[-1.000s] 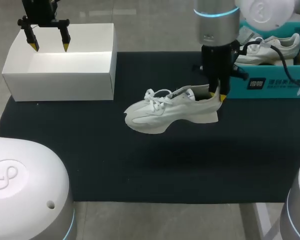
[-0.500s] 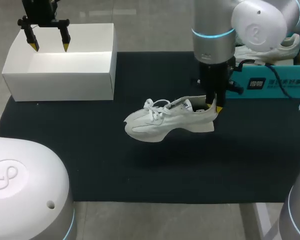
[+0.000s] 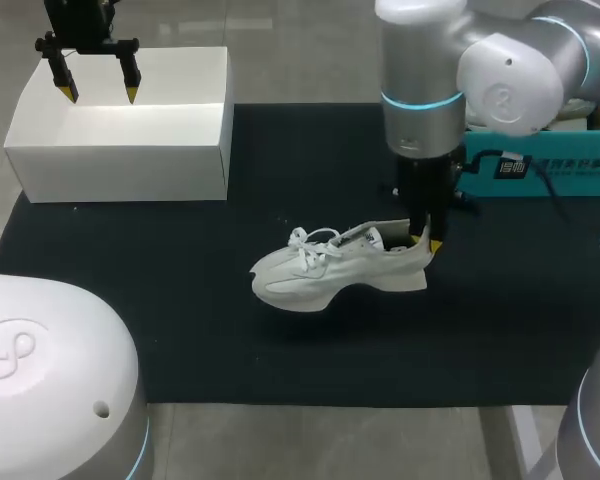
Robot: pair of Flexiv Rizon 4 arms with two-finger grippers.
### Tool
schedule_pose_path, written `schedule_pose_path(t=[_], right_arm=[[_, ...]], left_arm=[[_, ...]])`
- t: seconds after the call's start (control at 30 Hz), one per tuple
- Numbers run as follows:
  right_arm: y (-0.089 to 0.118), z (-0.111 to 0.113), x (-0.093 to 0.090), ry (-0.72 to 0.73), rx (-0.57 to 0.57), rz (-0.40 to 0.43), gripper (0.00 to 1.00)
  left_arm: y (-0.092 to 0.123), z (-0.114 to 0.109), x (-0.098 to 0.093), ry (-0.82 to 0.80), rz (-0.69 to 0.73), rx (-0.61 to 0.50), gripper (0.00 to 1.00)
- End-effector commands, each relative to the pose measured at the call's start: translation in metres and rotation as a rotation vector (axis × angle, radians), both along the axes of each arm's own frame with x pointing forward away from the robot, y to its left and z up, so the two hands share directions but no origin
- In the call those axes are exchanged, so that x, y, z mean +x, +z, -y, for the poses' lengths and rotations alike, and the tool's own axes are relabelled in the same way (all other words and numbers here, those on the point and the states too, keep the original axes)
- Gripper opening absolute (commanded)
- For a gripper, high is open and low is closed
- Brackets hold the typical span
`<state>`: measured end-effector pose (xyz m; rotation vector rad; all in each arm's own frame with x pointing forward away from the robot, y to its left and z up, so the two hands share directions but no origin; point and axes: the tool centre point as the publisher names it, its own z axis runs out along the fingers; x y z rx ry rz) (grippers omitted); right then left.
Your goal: Take the shoe out of the shoebox, open the shoe tongue, remove and reinsert the insole, then place the shoe into the shoebox
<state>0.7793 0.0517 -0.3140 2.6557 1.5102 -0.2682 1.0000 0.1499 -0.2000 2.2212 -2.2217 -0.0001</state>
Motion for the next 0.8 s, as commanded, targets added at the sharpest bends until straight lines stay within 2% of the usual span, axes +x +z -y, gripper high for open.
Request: schedule_pose_path(t=[0.03,0.3,0.7,0.8], right_arm=[[-0.018,0.0,-0.008,-0.803,-0.077,0.126,0.0],[-0.042,0.005,-0.01,-0.831,-0.068,0.105,0.0],[-0.045,0.006,-0.005,-0.927,-0.06,0.1,0.0],[-0.044,0.007,-0.003,-0.964,-0.091,0.081,0.0]], left_arm=[[0.0,0.0,0.0,0.0,0.0,0.0,1.0],[0.0,0.0,0.0,0.0,0.0,0.0,1.0],[0.0,0.0,0.0,0.0,0.0,0.0,1.0],[0.0,0.0,0.0,0.0,0.0,0.0,1.0]])
